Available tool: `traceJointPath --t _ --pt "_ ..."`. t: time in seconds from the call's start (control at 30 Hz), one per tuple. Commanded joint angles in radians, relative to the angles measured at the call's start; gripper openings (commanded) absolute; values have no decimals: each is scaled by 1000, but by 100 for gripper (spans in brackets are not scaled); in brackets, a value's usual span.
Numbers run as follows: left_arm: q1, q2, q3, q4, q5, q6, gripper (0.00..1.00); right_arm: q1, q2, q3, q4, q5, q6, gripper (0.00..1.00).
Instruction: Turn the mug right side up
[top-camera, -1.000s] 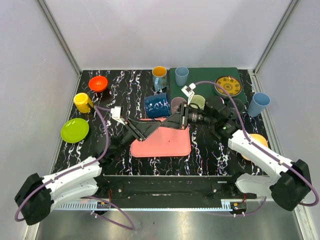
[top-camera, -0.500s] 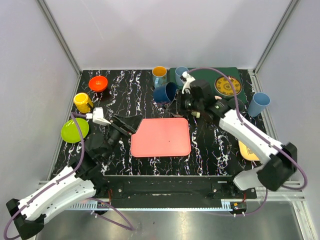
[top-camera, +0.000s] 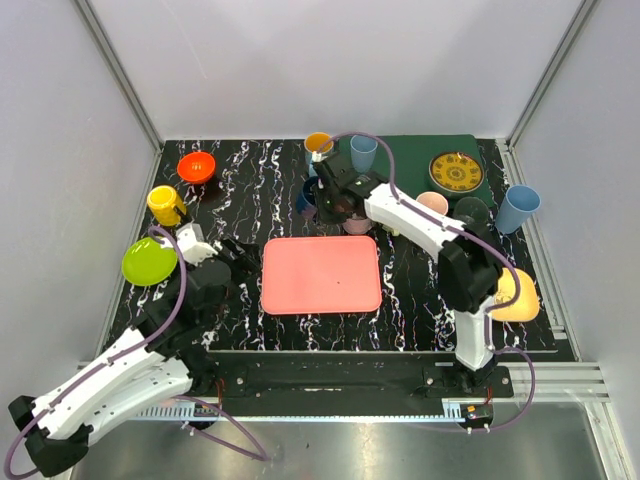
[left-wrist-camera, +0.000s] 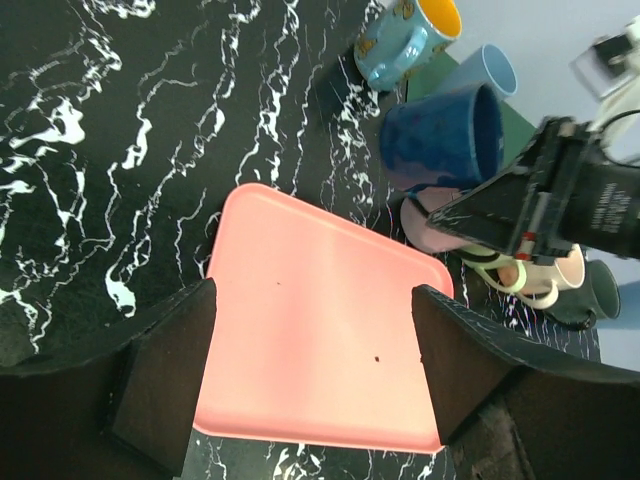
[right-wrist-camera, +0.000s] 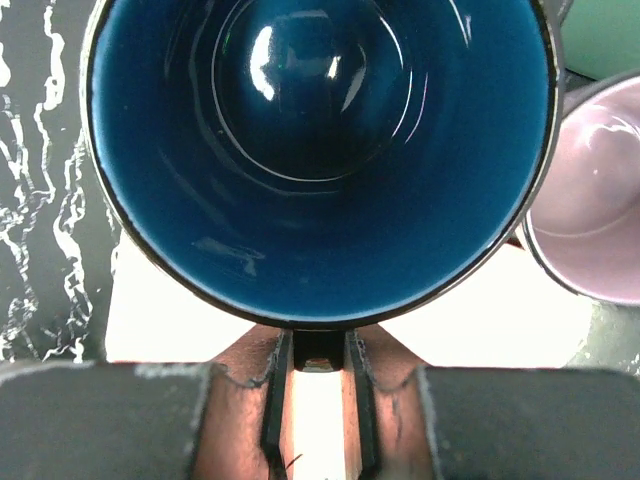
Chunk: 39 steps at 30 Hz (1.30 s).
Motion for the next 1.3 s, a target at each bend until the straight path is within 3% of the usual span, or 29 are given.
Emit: traceJointPath --t 0.0,0.33,0.6,0.67,0.7,0.83,1.13,1.27 --pt "5 -23 51 -41 -99 1 82 9 86 144 -2 77 -26 0" --pt "5 -5 45 -88 -122 -47 82 5 256 282 -108 174 -57 0" --pt "6 9 40 -106 -100 -59 83 3 310 301 -139 198 -68 1" --pt "6 9 38 -107 -100 -62 84 3 305 293 -139 192 -69 12" --pt "6 6 37 -109 -97 -63 84 2 302 284 -139 189 -74 26" --pt "5 7 37 -109 -96 -67 85 3 270 259 -128 194 -60 50" --pt "6 17 51 -115 -113 -44 88 22 22 295 -97 92 14 74" --pt "6 32 66 -106 -97 5 91 26 -261 59 65 54 26 76"
